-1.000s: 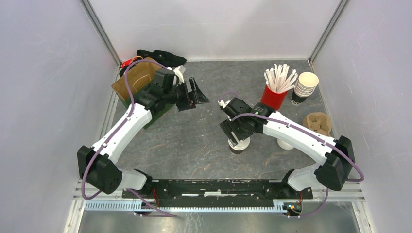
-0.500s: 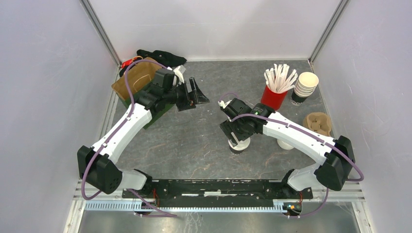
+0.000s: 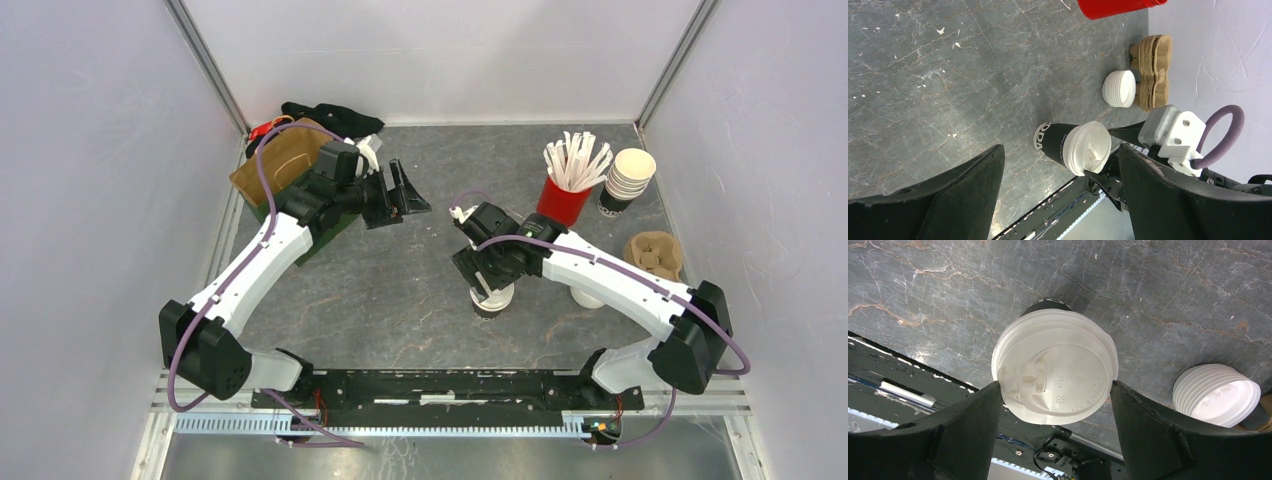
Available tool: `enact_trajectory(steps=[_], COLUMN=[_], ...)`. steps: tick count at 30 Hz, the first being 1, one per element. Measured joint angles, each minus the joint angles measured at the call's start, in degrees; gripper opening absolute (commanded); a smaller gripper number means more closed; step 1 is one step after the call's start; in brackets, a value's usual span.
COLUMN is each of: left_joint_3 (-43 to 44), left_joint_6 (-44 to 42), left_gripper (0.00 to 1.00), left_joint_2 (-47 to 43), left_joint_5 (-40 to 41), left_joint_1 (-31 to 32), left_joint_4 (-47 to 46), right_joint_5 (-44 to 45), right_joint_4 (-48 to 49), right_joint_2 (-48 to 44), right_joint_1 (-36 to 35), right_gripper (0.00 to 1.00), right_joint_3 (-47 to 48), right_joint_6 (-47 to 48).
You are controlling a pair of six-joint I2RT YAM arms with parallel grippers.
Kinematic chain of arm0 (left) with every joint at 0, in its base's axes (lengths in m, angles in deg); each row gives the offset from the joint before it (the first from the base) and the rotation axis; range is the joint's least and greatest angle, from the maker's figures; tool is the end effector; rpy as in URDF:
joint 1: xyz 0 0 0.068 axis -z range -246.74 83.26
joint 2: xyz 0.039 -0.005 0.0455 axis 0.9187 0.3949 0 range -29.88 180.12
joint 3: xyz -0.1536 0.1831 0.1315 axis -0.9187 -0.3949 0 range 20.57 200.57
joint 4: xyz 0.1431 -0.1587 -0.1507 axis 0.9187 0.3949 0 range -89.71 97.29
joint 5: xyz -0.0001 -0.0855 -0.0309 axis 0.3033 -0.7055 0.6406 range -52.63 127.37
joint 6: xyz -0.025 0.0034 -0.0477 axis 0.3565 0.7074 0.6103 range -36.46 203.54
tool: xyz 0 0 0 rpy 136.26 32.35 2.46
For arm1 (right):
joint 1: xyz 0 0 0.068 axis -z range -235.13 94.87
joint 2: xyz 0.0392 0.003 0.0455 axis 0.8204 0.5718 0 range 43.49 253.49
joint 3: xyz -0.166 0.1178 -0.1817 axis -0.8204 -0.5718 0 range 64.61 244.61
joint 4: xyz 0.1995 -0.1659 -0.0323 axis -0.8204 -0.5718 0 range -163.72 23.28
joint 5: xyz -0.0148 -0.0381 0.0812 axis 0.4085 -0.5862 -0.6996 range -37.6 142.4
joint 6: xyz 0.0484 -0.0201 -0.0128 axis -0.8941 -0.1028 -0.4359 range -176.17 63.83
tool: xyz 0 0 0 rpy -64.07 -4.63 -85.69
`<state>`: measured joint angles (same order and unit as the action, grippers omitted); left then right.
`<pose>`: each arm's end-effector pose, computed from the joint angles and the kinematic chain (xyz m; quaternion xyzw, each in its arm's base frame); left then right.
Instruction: Pack the takeout coffee
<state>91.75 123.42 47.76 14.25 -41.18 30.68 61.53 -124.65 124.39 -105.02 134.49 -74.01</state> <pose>0.2638 -0.1417 0.3394 -0.0202 0.8806 -0.3877 0.2719 0.1779 0.2023 0.2844 -0.2566 0.9460 0.0365 0.1948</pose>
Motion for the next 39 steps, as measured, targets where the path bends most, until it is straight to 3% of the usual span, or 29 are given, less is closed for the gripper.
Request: enact_trajectory(steps=[39], left_joint_3=[0.0], left_joint_6=[0.0], left_gripper=[0.90], left_joint_2=[0.0], left_joint_5=[-1.0], left_joint_1=[0.0], left_joint_4=[-0.1], right_joint_5=[-1.4], right_joint_4=[0.3], right_joint_2=[-1.6], right_joint_1=[0.0], right_gripper=[0.86], right_joint_3=[-1.2], right_joint_6=[-0.3])
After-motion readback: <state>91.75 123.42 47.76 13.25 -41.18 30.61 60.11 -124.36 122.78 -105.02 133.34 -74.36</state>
